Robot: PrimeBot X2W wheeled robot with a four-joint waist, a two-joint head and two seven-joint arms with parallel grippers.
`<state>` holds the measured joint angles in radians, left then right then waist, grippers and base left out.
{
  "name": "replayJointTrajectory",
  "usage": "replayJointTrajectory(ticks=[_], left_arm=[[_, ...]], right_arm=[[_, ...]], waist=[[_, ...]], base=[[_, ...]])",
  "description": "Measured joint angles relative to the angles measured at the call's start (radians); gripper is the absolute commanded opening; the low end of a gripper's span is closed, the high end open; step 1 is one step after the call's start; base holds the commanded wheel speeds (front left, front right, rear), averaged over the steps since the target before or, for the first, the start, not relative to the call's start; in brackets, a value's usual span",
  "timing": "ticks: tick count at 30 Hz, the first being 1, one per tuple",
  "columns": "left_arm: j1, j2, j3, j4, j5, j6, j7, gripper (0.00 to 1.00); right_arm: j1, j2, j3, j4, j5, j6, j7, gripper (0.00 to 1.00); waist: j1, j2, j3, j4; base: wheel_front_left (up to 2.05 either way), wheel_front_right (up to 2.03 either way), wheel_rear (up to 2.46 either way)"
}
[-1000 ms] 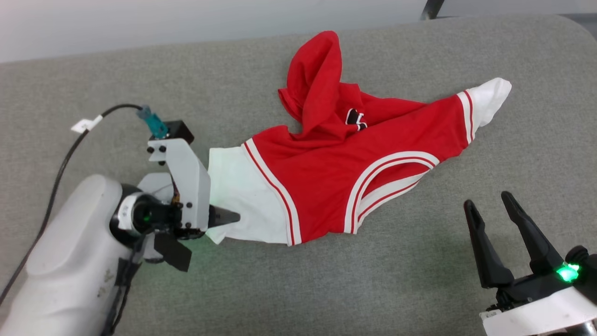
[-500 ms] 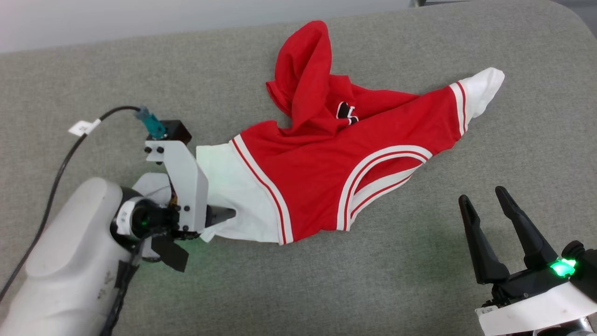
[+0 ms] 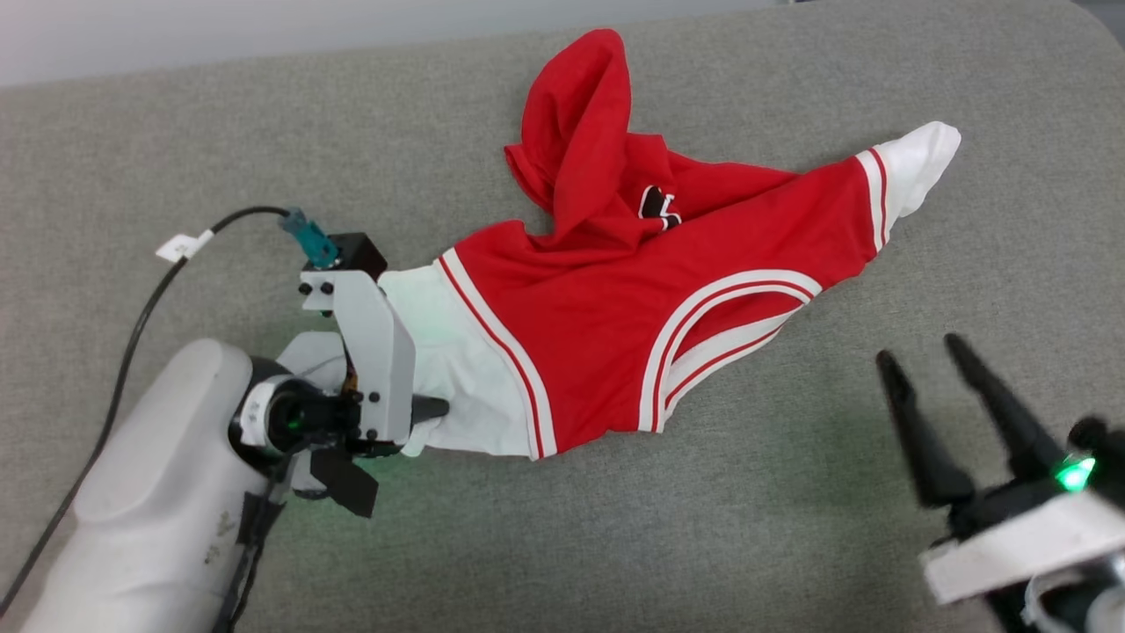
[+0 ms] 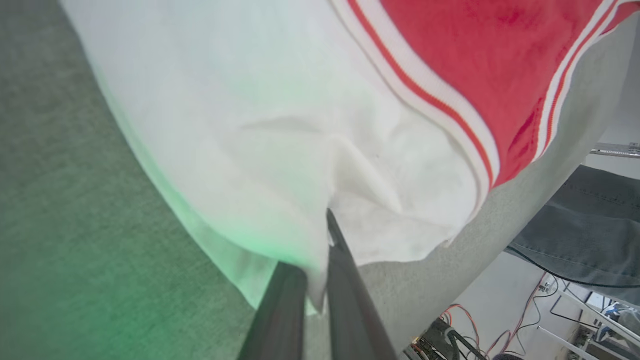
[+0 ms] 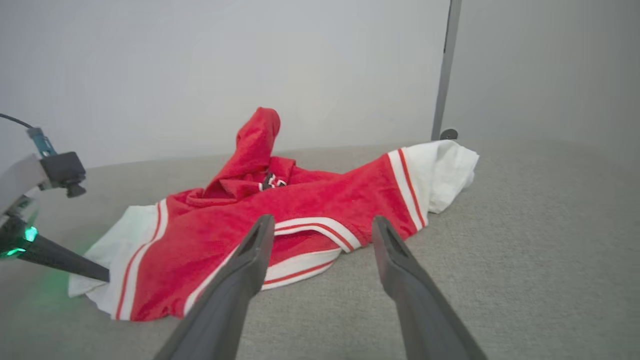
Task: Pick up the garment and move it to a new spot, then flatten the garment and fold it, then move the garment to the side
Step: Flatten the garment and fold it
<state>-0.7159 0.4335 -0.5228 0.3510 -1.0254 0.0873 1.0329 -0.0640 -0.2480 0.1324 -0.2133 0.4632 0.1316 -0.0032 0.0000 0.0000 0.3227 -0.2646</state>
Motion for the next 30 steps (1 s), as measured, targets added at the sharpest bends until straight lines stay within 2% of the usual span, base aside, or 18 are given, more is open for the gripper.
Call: replayJointTrajectory(ticks=[4, 11, 16, 24, 30], left_arm=[[-0.011, -0.003, -0.005, 0.012, 0.013, -0.010, -0.016, 0.00], [-0.045, -0.033, -0.019, 0.030, 0.017, -0.034, -0.031, 0.00], [-0.069, -0.058, -0.029, 0.041, 0.017, -0.053, -0.035, 0.00], [-0.107, -0.086, -0.034, 0.045, 0.016, -0.063, -0.043, 0.00], [-0.119, -0.095, -0.032, 0.035, 0.009, -0.067, -0.043, 0.00]], right_arm=[[-0.085, -0.060, -0.022, 0.052, 0.023, 0.000, 0.132, 1.00], [-0.328, -0.221, -0.040, 0.226, 0.139, 0.000, 0.448, 1.00], [-0.491, -0.278, -0.022, 0.363, 0.191, 0.000, 0.632, 1.00], [-0.660, -0.295, -0.017, 0.580, 0.222, 0.000, 0.783, 1.00], [-0.732, -0.301, -0.030, 0.700, 0.202, 0.000, 0.750, 1.00]], waist=[[0.0000, 0.0000, 0.004, 0.005], [0.0000, 0.0000, 0.017, 0.042], [0.0000, 0.0000, 0.034, 0.081], [0.0000, 0.0000, 0.076, 0.127], [0.0000, 0.0000, 0.106, 0.148]], base=[[0.00, 0.00, 0.00], [0.00, 0.00, 0.00], [0.00, 0.00, 0.00], [0.00, 0.00, 0.00], [0.00, 0.00, 0.00]])
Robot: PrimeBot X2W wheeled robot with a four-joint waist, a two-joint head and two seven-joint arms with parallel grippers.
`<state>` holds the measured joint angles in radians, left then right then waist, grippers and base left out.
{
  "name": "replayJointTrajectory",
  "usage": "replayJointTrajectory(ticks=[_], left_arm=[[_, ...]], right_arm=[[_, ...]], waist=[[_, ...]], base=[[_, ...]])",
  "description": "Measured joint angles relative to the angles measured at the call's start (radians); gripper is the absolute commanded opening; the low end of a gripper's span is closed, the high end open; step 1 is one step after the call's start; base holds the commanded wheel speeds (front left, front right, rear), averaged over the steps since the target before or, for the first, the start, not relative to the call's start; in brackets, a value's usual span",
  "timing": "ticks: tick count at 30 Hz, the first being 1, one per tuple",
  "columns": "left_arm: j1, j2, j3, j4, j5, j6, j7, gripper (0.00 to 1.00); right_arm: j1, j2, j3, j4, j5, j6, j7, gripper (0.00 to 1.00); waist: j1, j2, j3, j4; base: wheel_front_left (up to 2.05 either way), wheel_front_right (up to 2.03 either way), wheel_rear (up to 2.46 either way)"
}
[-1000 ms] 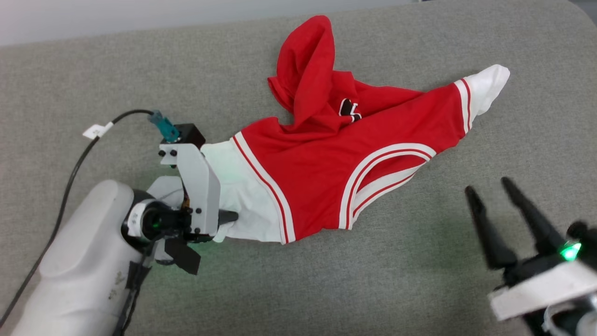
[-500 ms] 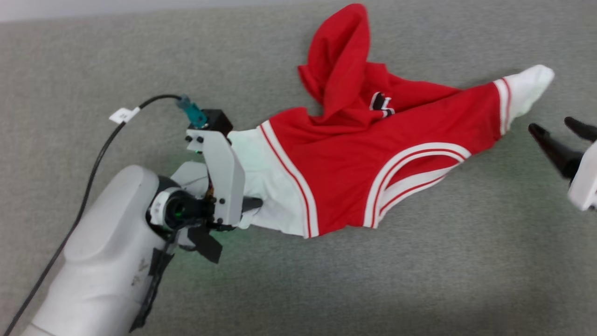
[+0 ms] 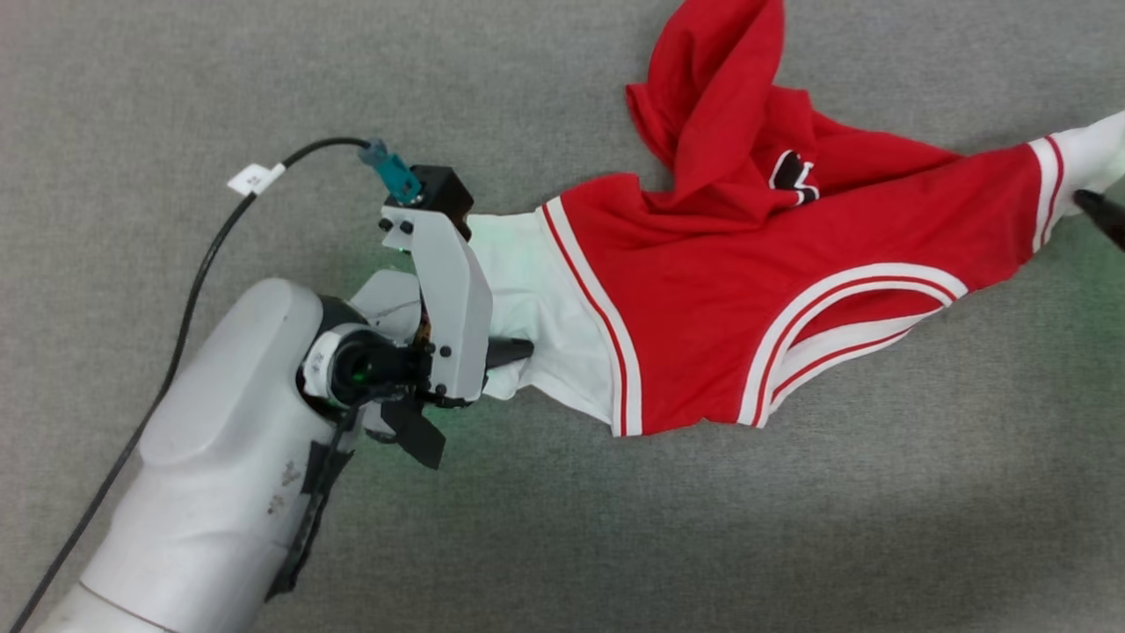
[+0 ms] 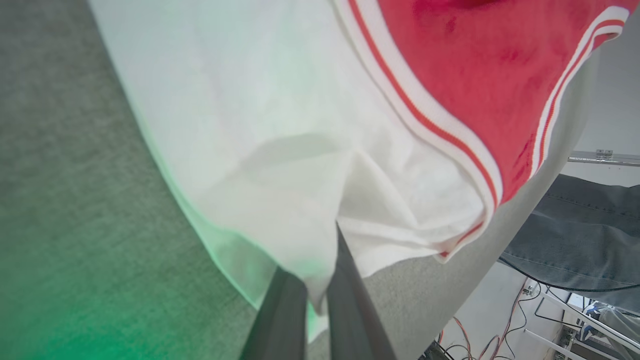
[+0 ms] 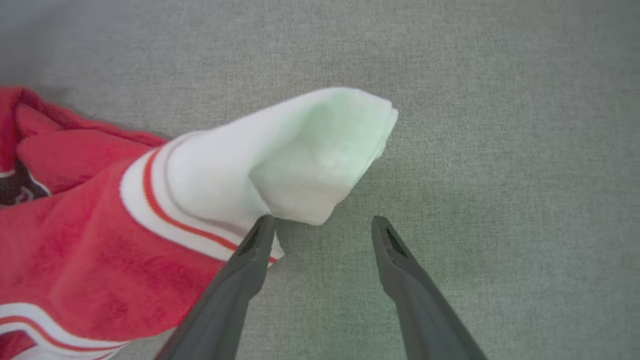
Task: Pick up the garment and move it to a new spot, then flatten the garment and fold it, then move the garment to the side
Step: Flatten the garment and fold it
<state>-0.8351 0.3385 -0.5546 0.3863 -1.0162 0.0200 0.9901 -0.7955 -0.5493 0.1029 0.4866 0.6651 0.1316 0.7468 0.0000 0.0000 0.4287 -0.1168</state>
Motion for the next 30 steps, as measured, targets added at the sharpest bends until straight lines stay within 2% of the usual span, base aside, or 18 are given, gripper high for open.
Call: replayJointTrajectory(ticks=[7, 15, 30], left_arm=[[-0.009, -0.003, -0.002, -0.015, -0.004, -0.002, 0.004, 0.00], [-0.010, -0.003, -0.006, -0.027, -0.005, 0.001, 0.009, 0.00], [-0.011, -0.006, -0.008, -0.051, -0.013, 0.002, 0.009, 0.00]], right_arm=[[-0.057, 0.038, -0.004, 0.134, -0.014, 0.000, -0.074, 1.00], [-0.116, 0.049, 0.007, 0.250, -0.019, 0.000, -0.169, 1.00], [-0.210, 0.060, 0.110, 0.352, 0.013, 0.000, -0.243, 1.00]], waist=[[0.0000, 0.0000, 0.023, 0.011], [0.0000, 0.0000, 0.032, 0.017], [0.0000, 0.0000, 0.056, 0.034]], base=[[0.00, 0.00, 0.00], [0.00, 0.00, 0.00], [0.00, 0.00, 0.00]])
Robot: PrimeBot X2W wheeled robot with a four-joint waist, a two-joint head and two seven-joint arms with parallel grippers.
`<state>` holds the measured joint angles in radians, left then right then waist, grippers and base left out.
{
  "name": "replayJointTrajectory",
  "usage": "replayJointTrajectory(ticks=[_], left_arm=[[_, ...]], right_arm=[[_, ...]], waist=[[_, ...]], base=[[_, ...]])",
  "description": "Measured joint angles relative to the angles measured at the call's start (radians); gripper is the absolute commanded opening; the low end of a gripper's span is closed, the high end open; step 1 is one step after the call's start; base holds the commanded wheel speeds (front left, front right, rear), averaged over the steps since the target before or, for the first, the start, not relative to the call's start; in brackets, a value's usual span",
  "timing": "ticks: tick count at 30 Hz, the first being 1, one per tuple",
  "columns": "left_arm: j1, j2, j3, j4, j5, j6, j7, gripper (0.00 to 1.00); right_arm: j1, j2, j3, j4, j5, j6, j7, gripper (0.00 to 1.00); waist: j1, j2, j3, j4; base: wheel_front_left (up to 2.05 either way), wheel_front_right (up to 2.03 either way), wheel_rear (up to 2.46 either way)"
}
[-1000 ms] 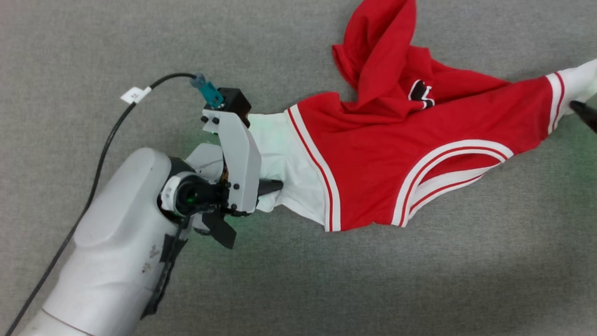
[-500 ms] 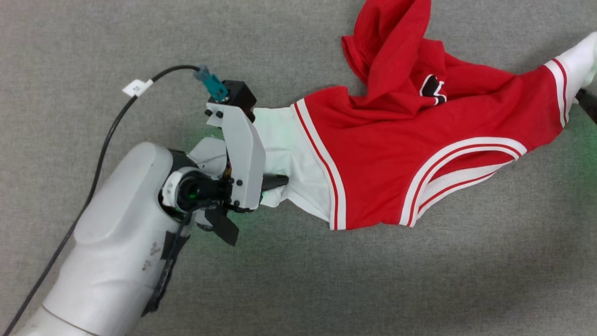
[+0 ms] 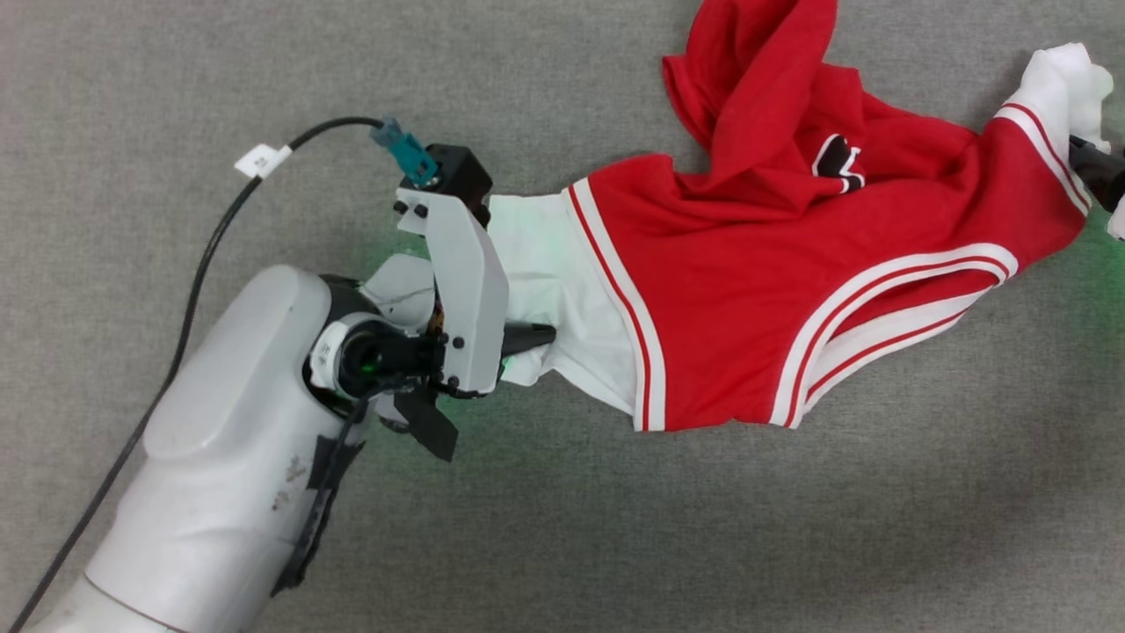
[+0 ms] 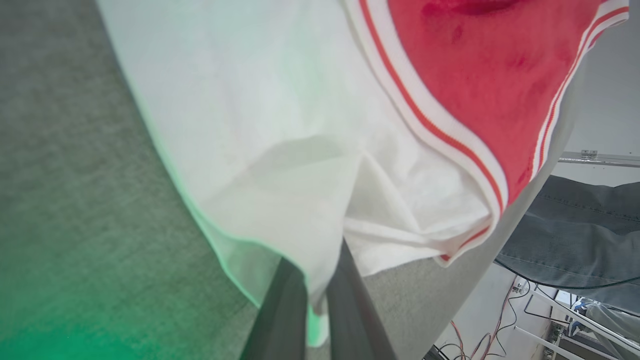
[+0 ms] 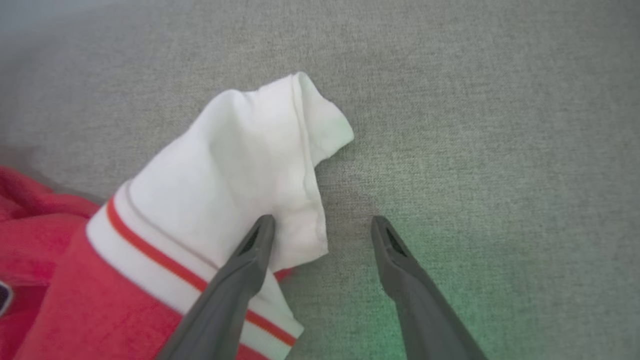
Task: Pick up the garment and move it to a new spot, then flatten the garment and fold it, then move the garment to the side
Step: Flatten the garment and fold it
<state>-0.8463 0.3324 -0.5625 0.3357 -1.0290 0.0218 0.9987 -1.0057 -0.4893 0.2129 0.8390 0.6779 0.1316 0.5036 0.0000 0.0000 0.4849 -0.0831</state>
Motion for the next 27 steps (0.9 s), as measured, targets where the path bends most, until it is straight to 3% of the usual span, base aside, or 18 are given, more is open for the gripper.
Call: replayJointTrajectory(ticks=[11, 12, 13, 14, 27], left_arm=[[-0.009, -0.012, -0.004, -0.009, -0.003, -0.002, -0.004, 0.00], [-0.010, -0.013, -0.004, -0.009, -0.003, -0.004, -0.005, 0.00], [-0.010, -0.013, -0.004, -0.009, -0.004, -0.004, -0.006, 0.00], [-0.010, -0.013, -0.004, -0.008, -0.005, -0.004, -0.006, 0.00], [0.008, -0.030, 0.029, 0.041, -0.032, -0.018, -0.077, 0.00]], right_arm=[[-0.065, -0.001, 0.064, 0.072, 0.019, 0.000, -0.007, 1.00], [-0.066, -0.003, 0.072, 0.071, 0.025, 0.000, -0.007, 0.63], [-0.069, -0.006, 0.081, 0.071, 0.035, 0.000, -0.007, 0.41], [-0.070, -0.008, 0.087, 0.071, 0.042, 0.000, -0.007, 0.00], [-0.070, -0.038, 0.141, 0.085, 0.089, 0.000, -0.092, 0.00]], waist=[[0.0000, 0.0000, 0.021, 0.022], [0.0000, 0.0000, 0.022, 0.023], [0.0000, 0.0001, 0.022, 0.024], [0.0000, 0.0000, 0.021, 0.024], [0.0000, 0.0001, -0.019, 0.021]], base=[[0.00, 0.00, 0.00], [0.00, 0.00, 0.00], [0.00, 0.00, 0.00], [0.00, 0.00, 0.00], [0.00, 0.00, 0.00]])
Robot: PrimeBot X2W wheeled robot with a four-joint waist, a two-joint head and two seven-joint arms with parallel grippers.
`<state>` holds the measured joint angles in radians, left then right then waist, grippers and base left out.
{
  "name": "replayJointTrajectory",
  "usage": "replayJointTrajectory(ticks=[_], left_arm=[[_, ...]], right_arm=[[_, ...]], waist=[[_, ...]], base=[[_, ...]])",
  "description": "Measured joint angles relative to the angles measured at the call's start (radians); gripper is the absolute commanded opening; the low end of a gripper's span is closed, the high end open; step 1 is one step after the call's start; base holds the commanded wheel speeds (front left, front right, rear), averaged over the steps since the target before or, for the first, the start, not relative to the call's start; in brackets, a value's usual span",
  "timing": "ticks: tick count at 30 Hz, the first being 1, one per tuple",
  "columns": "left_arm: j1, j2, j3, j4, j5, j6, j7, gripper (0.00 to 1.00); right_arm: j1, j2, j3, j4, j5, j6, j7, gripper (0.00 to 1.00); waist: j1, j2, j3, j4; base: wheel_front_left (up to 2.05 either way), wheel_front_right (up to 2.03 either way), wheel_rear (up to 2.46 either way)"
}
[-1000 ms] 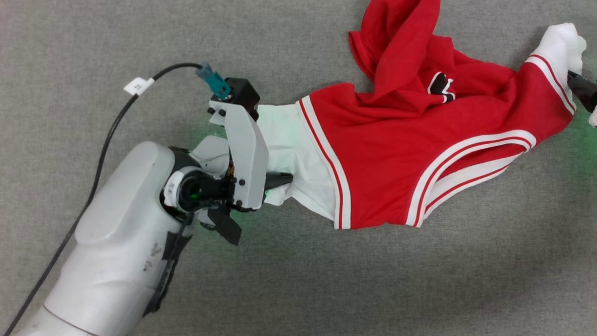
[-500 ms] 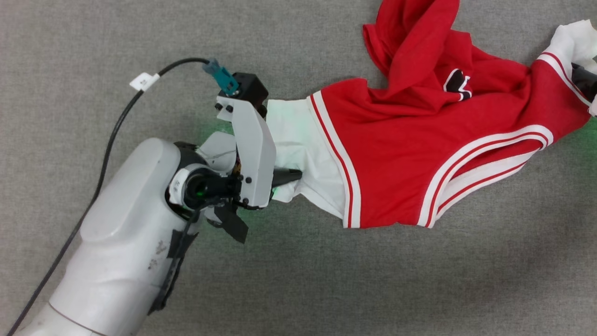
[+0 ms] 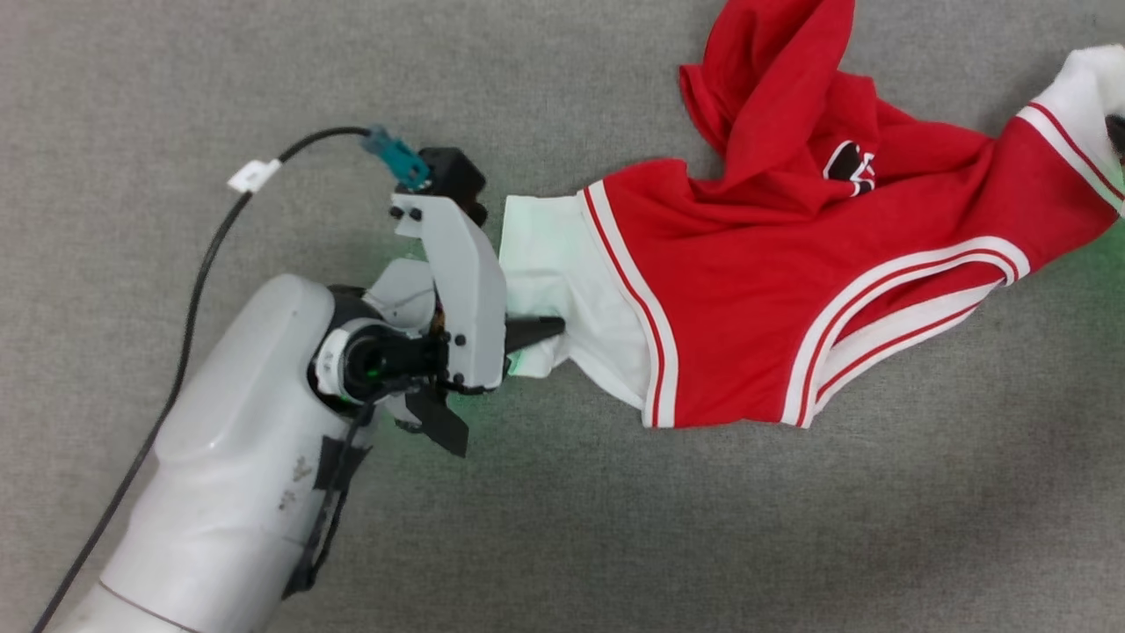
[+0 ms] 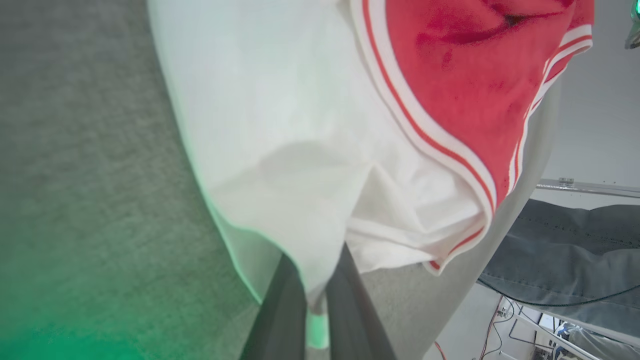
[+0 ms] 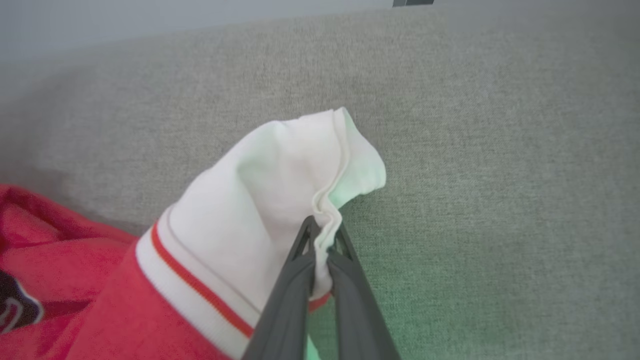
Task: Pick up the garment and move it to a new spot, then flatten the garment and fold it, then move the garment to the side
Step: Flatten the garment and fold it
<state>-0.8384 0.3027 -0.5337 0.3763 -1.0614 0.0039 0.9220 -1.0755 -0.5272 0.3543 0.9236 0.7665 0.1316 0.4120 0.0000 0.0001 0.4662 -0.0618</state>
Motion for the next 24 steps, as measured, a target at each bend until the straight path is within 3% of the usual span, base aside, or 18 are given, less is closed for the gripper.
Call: replayJointTrajectory(ticks=[8, 16, 24], left_arm=[[0.003, -0.028, 0.110, 0.029, -0.055, -0.030, -0.154, 0.00], [-0.029, -0.055, 0.198, 0.020, -0.095, -0.048, -0.264, 0.00], [-0.044, -0.069, 0.228, 0.047, -0.099, -0.053, -0.332, 0.00]], right_arm=[[0.041, -0.033, -0.040, -0.055, 0.118, 0.000, -0.096, 0.00], [0.060, -0.086, -0.125, -0.075, 0.221, 0.000, -0.109, 0.00], [0.064, -0.049, -0.169, -0.100, 0.287, 0.000, -0.083, 0.00]], waist=[[0.0000, 0.0000, -0.067, 0.010], [0.0000, 0.0000, -0.145, 0.033], [0.0000, 0.0000, -0.158, 0.061]], base=[[0.00, 0.00, 0.00], [0.00, 0.00, 0.00], [0.00, 0.00, 0.00]])
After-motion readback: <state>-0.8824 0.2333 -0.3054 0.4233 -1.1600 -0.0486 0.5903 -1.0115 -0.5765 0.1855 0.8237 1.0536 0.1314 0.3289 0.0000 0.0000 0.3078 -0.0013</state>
